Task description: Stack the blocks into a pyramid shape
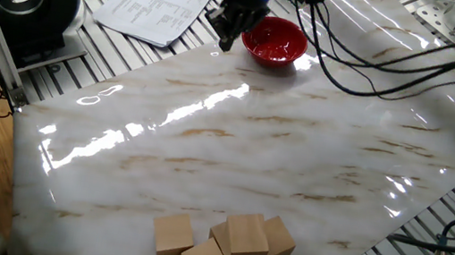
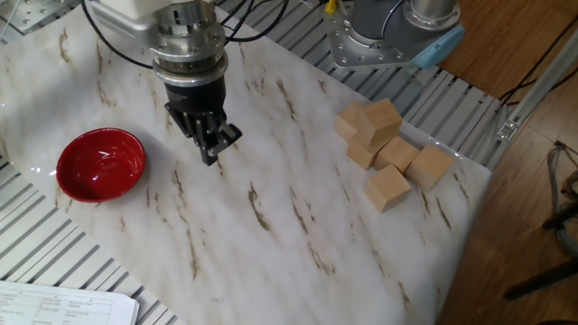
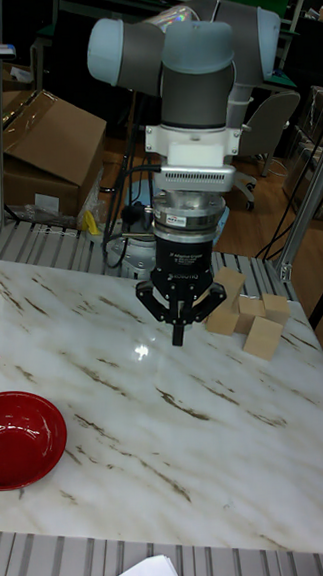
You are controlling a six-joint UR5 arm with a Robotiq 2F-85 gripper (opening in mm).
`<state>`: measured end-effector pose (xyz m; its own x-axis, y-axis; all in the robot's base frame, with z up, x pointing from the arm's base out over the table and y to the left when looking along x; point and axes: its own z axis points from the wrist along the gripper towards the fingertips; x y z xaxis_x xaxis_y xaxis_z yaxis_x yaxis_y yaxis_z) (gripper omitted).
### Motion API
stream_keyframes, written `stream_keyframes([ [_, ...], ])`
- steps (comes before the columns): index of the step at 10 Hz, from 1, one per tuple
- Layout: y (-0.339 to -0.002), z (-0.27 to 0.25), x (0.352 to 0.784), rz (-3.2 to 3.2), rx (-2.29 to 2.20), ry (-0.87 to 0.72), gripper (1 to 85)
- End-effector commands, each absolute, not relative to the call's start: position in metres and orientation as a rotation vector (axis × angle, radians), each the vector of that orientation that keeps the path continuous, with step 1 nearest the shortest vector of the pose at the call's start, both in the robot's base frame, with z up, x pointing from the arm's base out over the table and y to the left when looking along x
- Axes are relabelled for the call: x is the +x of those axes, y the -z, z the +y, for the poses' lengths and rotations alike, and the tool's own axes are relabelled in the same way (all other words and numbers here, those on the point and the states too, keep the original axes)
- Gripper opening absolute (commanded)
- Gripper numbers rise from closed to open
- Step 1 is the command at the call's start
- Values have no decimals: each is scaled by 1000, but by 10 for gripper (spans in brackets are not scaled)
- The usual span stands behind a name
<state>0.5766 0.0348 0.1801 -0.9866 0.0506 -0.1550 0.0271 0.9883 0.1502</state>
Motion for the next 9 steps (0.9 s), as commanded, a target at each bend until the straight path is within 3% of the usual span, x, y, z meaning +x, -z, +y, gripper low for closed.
stream_keyframes([
  [1,-169,37,564,2976,112,-279,7],
  [9,-152,47,564,2940,17,-342,7],
])
